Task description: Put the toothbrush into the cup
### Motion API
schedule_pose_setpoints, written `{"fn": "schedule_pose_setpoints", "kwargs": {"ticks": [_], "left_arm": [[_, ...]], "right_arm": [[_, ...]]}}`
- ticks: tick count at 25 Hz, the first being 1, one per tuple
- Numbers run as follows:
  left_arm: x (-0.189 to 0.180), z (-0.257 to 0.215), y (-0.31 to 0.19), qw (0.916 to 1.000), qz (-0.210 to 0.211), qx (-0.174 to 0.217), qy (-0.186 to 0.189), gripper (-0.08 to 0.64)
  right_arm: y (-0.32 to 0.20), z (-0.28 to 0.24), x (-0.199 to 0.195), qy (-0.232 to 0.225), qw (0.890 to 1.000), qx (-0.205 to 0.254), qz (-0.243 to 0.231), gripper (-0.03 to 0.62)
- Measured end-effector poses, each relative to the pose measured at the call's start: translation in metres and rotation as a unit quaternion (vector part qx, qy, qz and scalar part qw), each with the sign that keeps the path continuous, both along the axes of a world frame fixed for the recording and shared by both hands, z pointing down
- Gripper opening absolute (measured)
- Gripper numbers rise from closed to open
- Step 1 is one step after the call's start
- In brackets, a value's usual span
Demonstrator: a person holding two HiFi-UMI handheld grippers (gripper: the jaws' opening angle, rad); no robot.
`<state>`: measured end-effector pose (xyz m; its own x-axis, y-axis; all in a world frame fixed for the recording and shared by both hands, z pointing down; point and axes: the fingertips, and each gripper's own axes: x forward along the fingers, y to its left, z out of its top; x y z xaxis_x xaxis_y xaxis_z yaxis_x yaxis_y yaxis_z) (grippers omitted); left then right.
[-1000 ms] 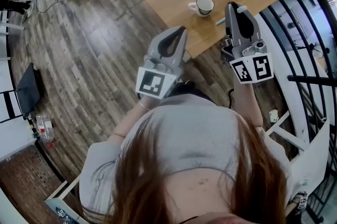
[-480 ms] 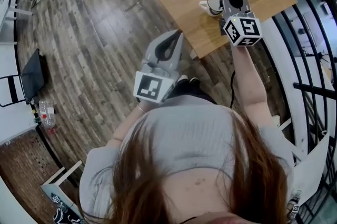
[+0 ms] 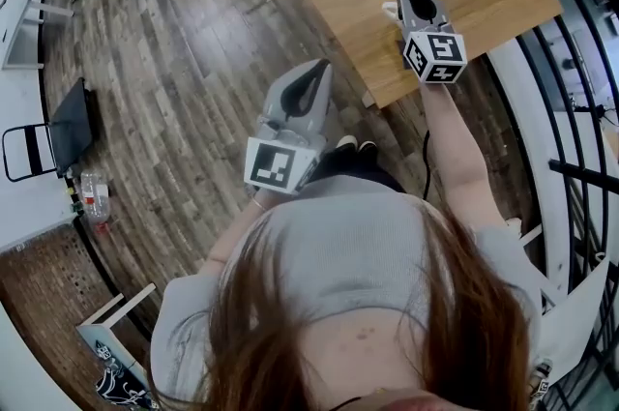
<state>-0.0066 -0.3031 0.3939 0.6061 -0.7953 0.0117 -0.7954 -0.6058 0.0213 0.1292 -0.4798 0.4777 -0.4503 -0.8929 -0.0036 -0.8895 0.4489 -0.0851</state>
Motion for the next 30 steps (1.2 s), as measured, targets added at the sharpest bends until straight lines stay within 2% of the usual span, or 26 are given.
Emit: {"fn": "schedule_pose_setpoints", "kwargs": {"ticks": [11,18,23,30], "left_arm": [[-0.003,-0.005,-0.008,0.9999,0.004,0.014,0.002,0.003],[0.005,-0.004,-0.010,0.9997,0.020,0.017,-0.002,0.003],[0.013,-0.006,-0.012,0.9993,0.031,0.020,0.000,0.003],[0.016,-0.006,-0.011,0.9992,0.036,0.013,0.003,0.003]], "right_arm": [[0.005,0.016,0.005,-0.006,0.999,-0.030,0.011,0.011],[0.010,0.033,0.038,-0.061,0.996,-0.060,0.040,0.005],[0.008,0.041,0.065,-0.117,0.988,-0.078,0.065,0.003],[0.007,0.050,0.085,-0.160,0.980,-0.091,0.079,0.003]]}}
